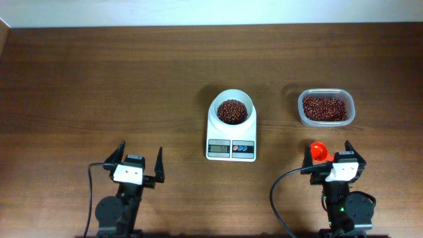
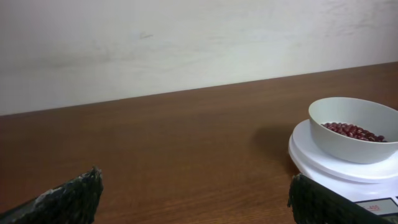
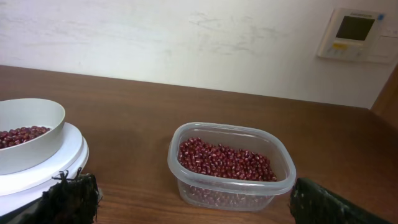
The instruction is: Scoop and weigh 50g on scale
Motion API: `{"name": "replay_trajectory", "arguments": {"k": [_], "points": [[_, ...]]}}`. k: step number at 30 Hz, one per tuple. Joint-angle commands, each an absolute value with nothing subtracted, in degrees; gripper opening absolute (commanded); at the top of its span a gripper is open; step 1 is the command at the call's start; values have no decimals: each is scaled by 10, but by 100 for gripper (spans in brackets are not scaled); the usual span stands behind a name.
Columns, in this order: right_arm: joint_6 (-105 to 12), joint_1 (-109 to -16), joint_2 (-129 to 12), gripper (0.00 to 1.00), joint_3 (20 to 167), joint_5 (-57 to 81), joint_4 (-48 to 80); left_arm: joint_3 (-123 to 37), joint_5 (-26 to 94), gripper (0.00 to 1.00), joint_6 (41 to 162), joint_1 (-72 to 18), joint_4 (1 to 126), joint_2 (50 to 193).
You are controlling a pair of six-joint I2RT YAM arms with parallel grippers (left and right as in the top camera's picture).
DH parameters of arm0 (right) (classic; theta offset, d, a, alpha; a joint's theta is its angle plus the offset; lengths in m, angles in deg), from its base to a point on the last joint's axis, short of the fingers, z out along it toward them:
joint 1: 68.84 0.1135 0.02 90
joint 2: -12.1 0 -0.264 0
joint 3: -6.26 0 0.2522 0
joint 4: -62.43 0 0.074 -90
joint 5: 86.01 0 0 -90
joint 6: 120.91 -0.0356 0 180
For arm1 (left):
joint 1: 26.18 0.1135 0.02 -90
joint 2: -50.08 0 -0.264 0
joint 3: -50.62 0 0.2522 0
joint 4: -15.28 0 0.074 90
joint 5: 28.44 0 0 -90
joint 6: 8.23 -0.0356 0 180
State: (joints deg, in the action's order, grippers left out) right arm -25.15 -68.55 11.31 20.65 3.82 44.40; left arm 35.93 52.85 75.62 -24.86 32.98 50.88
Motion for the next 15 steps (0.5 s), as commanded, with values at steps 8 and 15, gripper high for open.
{"name": "replay_trajectory", "arguments": {"k": [8, 15], "points": [[-258, -689, 119, 99, 203, 42, 440, 364, 539, 99, 743, -243, 331, 504], [-258, -689, 119, 99, 203, 42, 440, 364, 538, 99, 727, -227, 331, 504]]}}
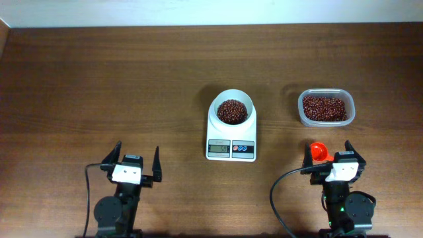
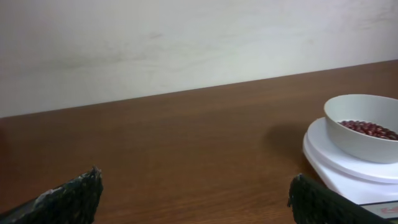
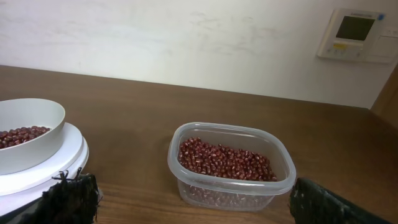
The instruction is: Scoop and weigh 50g on scale
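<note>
A white scale (image 1: 231, 135) stands mid-table with a white bowl (image 1: 231, 110) of red beans on it; the bowl (image 2: 364, 124) also shows at the right of the left wrist view. A clear tub (image 1: 325, 108) of red beans sits to its right, straight ahead in the right wrist view (image 3: 230, 165). A red scoop (image 1: 318, 151) lies on the table just beside my right gripper (image 1: 329, 154), which is open and empty (image 3: 193, 199). My left gripper (image 1: 137, 157) is open near the front left, holding nothing (image 2: 196, 196).
The brown wooden table (image 1: 106, 86) runs to a white wall at the back. A wall thermostat (image 3: 356, 34) shows in the right wrist view. Black cables loop beside both arm bases at the front edge.
My left gripper has turned slightly left, so the bowl and scale sit further right in its view. The right arm, scoop, tub and scale have not moved.
</note>
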Motion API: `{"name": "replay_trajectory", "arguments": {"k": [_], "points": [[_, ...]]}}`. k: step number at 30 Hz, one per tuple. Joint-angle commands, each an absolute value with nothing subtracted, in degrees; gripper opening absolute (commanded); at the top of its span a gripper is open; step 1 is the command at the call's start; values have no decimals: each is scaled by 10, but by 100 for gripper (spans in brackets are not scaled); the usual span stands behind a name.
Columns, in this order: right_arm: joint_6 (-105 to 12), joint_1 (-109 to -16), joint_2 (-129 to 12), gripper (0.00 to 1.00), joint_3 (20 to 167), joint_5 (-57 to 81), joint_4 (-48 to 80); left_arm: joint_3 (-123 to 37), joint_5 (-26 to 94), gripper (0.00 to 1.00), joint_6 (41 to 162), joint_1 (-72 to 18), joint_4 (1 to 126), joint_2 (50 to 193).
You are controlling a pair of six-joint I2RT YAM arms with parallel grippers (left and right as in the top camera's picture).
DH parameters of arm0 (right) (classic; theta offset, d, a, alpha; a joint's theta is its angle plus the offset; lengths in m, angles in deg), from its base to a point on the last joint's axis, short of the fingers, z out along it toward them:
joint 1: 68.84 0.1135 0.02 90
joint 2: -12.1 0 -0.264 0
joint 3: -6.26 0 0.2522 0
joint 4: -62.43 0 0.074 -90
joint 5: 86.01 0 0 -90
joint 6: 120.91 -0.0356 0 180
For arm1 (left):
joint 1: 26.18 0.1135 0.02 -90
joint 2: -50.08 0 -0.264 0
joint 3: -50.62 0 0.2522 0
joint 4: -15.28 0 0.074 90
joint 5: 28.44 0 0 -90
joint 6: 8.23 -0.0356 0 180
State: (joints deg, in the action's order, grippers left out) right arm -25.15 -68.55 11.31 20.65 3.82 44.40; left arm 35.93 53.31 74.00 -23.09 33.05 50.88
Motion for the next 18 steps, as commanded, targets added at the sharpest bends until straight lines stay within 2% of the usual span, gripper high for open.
{"name": "replay_trajectory", "arguments": {"k": [1, 18], "points": [[-258, -689, 119, 99, 203, 42, 440, 364, 537, 99, 727, -227, 331, 504], [-258, -689, 119, 99, 203, 42, 440, 363, 524, 99, 744, -227, 329, 504]]}}
